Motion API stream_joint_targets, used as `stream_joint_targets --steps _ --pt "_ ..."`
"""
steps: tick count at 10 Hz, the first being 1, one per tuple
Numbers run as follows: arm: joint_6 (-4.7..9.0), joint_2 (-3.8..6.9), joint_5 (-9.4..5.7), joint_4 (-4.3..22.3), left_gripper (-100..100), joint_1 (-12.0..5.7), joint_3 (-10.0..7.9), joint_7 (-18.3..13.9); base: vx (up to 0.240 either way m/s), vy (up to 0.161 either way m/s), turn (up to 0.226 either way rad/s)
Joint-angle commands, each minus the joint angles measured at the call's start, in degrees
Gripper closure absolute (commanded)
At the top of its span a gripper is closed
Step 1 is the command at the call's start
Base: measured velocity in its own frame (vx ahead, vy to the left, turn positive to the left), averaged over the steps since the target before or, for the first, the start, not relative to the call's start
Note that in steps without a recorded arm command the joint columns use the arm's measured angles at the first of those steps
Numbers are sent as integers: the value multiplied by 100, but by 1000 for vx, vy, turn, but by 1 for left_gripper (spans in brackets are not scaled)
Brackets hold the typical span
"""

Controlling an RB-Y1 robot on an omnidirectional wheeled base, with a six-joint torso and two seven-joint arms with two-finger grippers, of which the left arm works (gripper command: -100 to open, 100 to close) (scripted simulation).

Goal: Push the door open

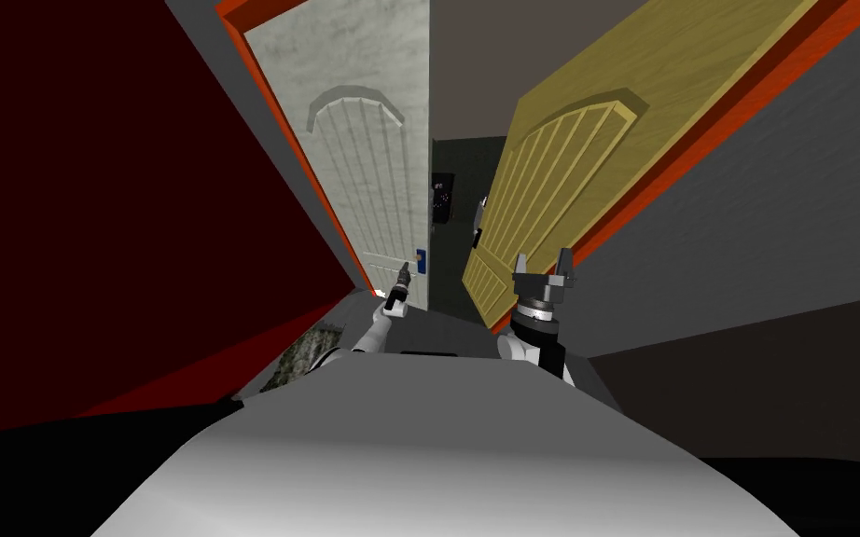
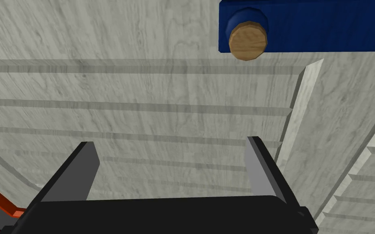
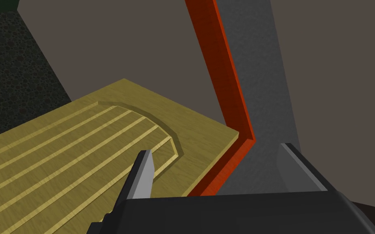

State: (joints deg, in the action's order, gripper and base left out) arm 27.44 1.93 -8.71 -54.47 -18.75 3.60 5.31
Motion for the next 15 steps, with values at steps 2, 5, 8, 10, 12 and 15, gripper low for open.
stream_joint_targets --steps 2,5,8,10,12,15 --pt "-35 -115 -18 488 -100 -258 33 39 60 123 -105" --pt "-49 -192 -35 875 -100 -466 54 54 59 123 -83" --pt "-61 -267 -50 1206 -100 -646 73 68 31 70 -63" --pt "-67 -310 -57 1368 -100 -734 81 74 34 66 -44" --pt "-79 -402 -71 1685 -100 -907 99 87 46 91 -79" --pt "-59 -119 -74 1615 -100 -861 77 77 98 10 -26"
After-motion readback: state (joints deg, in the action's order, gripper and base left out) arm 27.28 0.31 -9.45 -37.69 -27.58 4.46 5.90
